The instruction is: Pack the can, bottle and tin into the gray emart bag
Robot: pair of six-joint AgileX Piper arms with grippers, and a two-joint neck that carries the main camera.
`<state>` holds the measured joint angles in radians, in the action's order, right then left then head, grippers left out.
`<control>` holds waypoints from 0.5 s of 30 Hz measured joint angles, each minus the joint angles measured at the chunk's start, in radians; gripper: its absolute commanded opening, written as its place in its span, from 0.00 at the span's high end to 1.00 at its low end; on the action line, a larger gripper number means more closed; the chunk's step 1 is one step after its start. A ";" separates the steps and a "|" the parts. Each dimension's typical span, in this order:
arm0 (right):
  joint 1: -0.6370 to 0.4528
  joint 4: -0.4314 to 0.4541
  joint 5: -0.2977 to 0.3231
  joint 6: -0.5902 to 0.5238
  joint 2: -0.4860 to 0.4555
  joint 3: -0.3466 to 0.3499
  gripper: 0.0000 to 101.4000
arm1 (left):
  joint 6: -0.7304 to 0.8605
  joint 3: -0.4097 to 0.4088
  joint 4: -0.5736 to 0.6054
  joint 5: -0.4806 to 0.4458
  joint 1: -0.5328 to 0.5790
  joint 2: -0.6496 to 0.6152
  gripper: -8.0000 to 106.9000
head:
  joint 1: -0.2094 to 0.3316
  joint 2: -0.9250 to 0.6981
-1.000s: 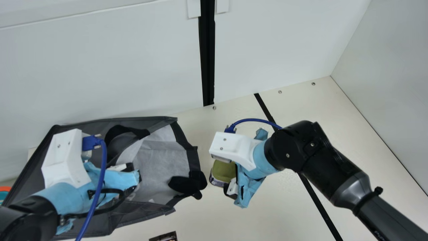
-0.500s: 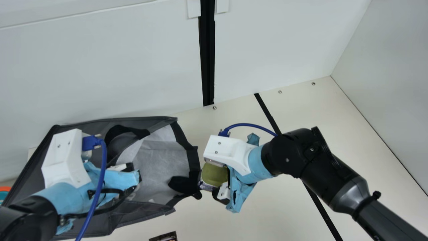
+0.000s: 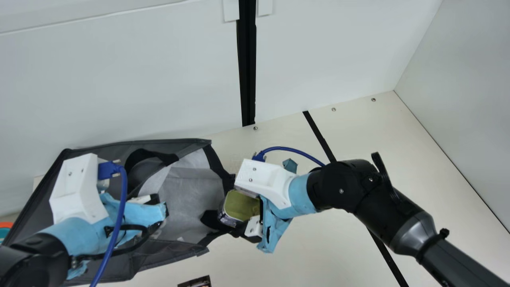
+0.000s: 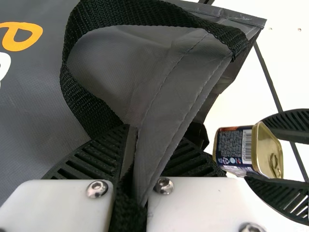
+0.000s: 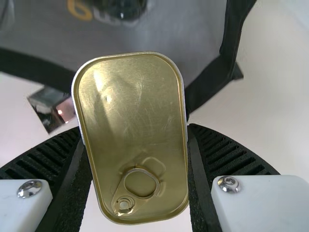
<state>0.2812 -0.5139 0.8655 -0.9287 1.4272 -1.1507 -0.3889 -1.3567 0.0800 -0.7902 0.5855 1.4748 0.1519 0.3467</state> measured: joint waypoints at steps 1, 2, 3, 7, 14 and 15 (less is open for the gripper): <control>0.001 -0.008 -0.005 -0.007 0.003 0.001 1.00 | 0.000 0.000 0.000 0.000 0.000 0.000 0.84 | 0.000 0.000; 0.002 -0.018 -0.009 -0.016 0.005 0.001 1.00 | 0.000 0.000 0.000 0.000 0.000 0.000 0.84 | 0.000 0.000; 0.004 -0.030 -0.012 -0.024 0.006 0.001 1.00 | 0.000 0.000 0.000 0.000 0.000 0.000 0.84 | 0.000 0.002; 0.006 -0.071 -0.037 -0.046 0.018 0.001 1.00 | 0.000 0.000 0.000 0.000 0.000 0.000 0.84 | 0.000 0.002; 0.015 -0.141 -0.068 -0.095 0.045 -0.005 1.00 | 0.000 0.000 0.000 0.000 0.000 0.000 0.84 | 0.000 0.002; 0.016 -0.152 -0.070 -0.102 0.049 -0.005 1.00 | 0.000 0.000 0.000 0.000 0.000 0.000 0.84 | 0.000 0.000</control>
<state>0.2970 -0.6659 0.7958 -1.0304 1.4765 -1.1558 -0.3889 -1.3567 0.0800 -0.7902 0.5855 1.4748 0.1519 0.3467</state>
